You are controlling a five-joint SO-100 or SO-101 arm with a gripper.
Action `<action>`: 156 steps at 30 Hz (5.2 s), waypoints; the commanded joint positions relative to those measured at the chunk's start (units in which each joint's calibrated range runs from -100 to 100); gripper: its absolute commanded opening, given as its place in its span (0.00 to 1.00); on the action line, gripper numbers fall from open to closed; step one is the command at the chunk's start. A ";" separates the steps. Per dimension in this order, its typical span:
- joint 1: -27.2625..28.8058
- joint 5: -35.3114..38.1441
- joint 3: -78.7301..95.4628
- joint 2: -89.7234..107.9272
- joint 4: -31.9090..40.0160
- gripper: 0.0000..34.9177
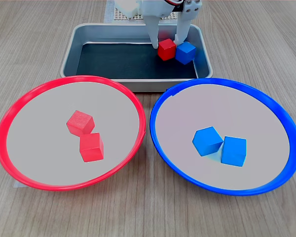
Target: Move six blocks from tray to matching dishes
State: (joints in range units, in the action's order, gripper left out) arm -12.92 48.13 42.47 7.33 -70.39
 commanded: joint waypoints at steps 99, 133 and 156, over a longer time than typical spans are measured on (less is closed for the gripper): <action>-8.49 -54.65 -8.56 -5.24 4.07 0.07; -1.71 -47.28 -54.80 -29.63 21.65 0.47; 2.24 -45.13 46.79 68.53 46.99 0.00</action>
State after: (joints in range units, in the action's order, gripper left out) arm -13.63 3.79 73.14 54.90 -23.98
